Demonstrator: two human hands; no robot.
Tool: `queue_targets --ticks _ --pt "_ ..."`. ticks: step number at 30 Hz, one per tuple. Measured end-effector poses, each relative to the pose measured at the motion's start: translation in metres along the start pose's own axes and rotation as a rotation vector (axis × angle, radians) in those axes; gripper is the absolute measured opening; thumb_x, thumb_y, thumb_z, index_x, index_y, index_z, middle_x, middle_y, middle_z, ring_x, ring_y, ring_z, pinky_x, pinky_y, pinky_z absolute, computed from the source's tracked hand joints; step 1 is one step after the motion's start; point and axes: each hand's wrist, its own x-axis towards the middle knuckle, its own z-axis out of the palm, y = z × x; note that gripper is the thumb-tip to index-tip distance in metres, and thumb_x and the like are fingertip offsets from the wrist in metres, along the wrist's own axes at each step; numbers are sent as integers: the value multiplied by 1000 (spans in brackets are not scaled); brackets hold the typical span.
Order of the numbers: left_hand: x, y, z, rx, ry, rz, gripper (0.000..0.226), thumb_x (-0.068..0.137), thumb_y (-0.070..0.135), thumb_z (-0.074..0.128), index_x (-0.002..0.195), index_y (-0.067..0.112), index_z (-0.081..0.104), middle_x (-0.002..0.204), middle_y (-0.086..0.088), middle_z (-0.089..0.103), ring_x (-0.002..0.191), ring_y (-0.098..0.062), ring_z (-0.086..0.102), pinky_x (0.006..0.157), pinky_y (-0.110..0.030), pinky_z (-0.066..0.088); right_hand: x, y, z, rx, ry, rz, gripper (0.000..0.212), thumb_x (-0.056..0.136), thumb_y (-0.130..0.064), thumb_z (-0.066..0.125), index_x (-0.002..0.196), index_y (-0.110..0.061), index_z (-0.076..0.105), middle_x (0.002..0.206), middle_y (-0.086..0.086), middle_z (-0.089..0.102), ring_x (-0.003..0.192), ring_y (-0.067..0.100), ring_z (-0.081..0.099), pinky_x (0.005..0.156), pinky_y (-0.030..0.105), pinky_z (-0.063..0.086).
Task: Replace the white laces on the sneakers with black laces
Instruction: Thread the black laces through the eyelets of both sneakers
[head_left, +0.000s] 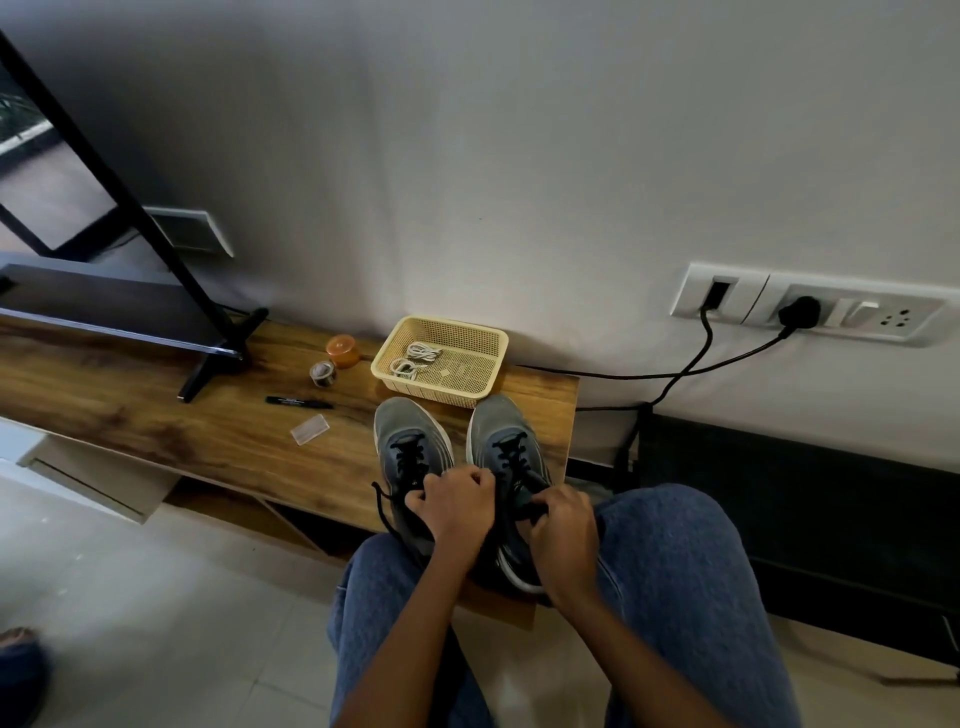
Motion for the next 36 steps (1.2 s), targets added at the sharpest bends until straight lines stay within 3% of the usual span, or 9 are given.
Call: queue_targets --ticks 3,8,14,17,20,24,29,33,36 --pt "0 -6 -1 166 137 167 29 100 34 38 118 31 61 122 4 56 118 -19 39 98 -41 22 0 0 2 -4 -11 0 22 74 5 60 91 -4 71 95 8 66 97 26 54 79 36 48" --pt "13 -18 -1 420 -62 224 35 101 41 39 127 28 58 146 3 37 139 -27 17 112 -49 10 0 1 2 -8 -24 -10 24 74 7 58 92 -3 70 95 9 66 97 28 54 79 38 49" --pt "30 -18 -49 -111 -36 55 31 96 41 44 85 26 68 91 4 62 106 -22 52 106 -53 27 0 3 4 11 0 -11 30 74 13 58 94 -4 72 98 7 67 101 26 55 84 36 50" --pt "29 -17 -88 -574 -153 28 32 96 35 46 76 18 64 90 -5 65 92 -23 57 89 -44 42 -1 3 4 -3 12 -21 30 74 13 59 95 -3 72 97 8 68 100 27 56 82 36 50" --pt "22 -7 -127 -791 -73 67 31 100 27 42 75 15 58 81 -3 59 82 -18 52 72 -32 38 -2 3 5 -20 7 -23 30 75 13 57 96 -3 72 99 9 67 101 27 56 82 35 50" --pt "14 5 -159 -943 14 128 33 102 30 42 78 18 60 96 3 70 88 -9 62 74 -20 42 0 5 5 -5 7 -41 30 75 13 57 95 -3 72 98 9 68 100 27 56 81 36 51" --pt "6 15 -172 -1170 -21 215 31 102 28 43 86 16 67 110 -4 72 107 -19 66 100 -42 47 1 7 4 -6 3 -50 29 77 12 56 95 -4 72 98 8 68 101 26 57 81 34 49" --pt "-8 25 -166 -1155 -84 275 29 99 31 44 102 18 70 115 2 70 115 -17 61 107 -49 39 3 -7 -4 -8 0 -20 25 85 -3 56 94 -20 72 97 -6 66 106 11 46 91 34 29" --pt "-26 30 -143 -1066 -139 256 26 100 31 45 102 22 70 113 12 70 114 -8 60 105 -38 40 -1 -40 -24 314 -97 -35 20 92 -14 54 93 -26 70 92 -13 65 98 5 52 86 34 38"
